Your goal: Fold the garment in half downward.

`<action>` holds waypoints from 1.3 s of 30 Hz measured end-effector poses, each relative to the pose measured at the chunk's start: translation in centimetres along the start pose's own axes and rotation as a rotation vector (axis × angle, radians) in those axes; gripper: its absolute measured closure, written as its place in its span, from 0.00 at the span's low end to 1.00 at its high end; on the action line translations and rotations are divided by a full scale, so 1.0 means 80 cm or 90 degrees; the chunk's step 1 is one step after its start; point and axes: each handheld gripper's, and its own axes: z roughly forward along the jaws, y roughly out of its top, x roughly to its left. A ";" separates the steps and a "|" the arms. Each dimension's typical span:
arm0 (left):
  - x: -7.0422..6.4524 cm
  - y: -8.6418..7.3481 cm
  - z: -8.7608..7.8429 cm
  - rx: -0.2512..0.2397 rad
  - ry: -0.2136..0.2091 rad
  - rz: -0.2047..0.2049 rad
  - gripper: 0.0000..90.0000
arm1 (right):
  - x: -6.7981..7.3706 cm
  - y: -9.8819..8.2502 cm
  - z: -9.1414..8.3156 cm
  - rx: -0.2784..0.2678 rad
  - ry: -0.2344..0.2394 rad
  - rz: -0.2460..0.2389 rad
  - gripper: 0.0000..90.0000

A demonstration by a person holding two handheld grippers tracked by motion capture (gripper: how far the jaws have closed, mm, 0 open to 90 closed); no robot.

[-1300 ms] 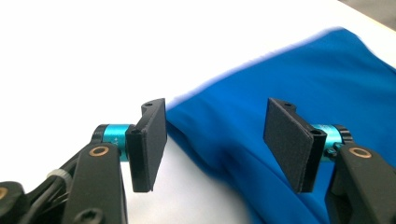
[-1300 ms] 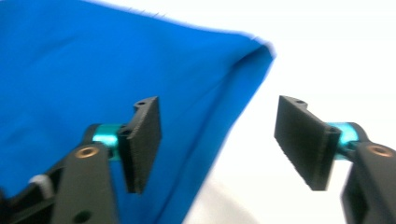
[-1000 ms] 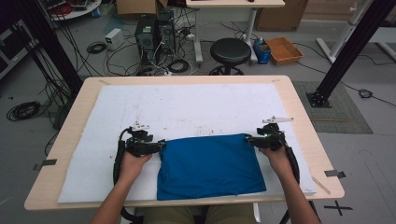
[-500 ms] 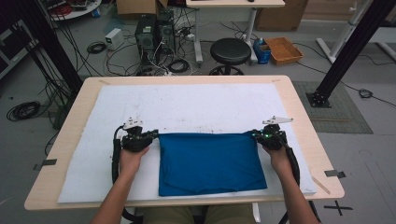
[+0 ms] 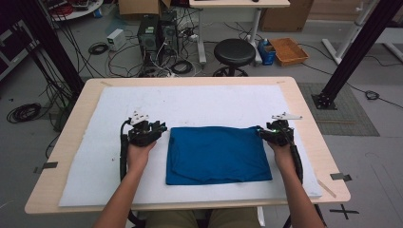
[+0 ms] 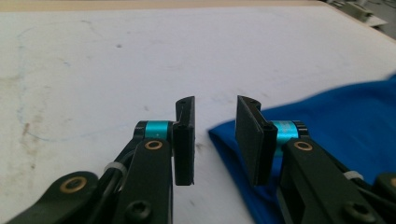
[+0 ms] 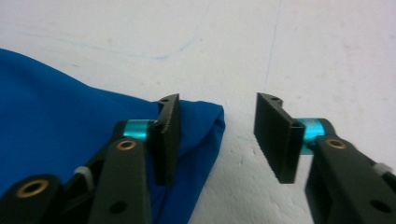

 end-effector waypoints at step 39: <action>-0.084 -0.075 -0.055 0.105 -0.100 0.016 0.96 | 0.045 -0.077 -0.093 0.125 0.178 -0.142 0.97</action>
